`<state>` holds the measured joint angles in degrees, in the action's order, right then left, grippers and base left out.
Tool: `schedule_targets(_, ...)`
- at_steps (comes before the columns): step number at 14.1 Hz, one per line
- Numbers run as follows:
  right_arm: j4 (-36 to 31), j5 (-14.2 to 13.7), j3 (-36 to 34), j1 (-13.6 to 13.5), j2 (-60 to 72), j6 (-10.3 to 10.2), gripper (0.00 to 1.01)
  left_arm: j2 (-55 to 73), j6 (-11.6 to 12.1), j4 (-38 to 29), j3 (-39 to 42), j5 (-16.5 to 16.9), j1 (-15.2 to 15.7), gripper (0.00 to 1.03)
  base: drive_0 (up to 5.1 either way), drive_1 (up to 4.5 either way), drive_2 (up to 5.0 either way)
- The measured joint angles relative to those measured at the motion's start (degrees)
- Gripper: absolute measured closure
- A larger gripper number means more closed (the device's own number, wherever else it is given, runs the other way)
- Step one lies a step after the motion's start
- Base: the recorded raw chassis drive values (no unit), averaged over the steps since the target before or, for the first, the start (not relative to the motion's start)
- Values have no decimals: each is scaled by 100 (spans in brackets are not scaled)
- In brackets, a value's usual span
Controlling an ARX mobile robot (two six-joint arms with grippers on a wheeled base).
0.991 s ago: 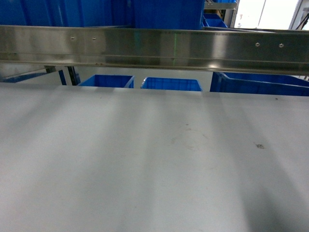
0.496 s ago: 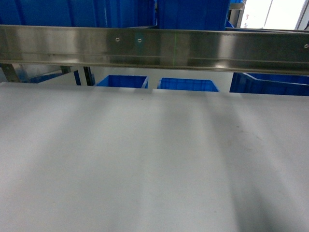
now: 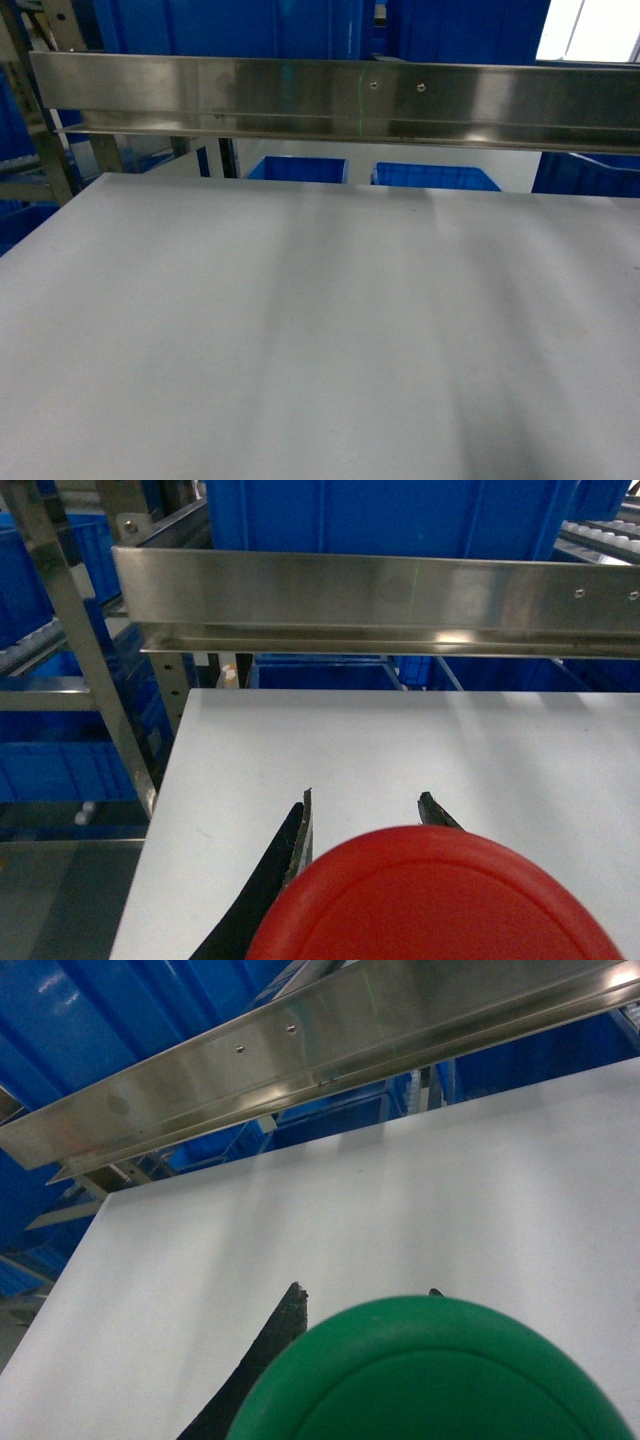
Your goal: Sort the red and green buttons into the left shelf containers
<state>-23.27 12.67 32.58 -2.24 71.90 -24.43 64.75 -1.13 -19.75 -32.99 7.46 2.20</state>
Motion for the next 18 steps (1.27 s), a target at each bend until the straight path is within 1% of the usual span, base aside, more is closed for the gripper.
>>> schedule_targets(7, 33, 11, -11, -4, 15, 0, 74, 42, 0, 52, 7, -7, 15, 76, -530, 206, 206)
schedule_targets(8, -35, 17, -9, 0, 0, 0, 74, -9, 0, -44, 0, -42, 28, 76, -596, 140, 140)
schedule_targets(9, 42, 0, -20, 0, 11, -2, 74, 0, -4, 44, 2, 2, -2, 76, -558, 178, 178)
schedule_targets(10, -35, -20, -17, 2, -33, -2, 74, -42, 0, -44, 0, -9, -11, 76, -496, 240, 240)
schedule_targets(11, 7, -20, -17, 2, -31, -2, 74, -28, 0, 20, 0, 35, -39, 76, -496, 240, 240)
schedule_targets(18, -9, -17, -20, 0, -15, -2, 74, -20, 0, -7, 2, -2, -9, 76, -492, 244, 244)
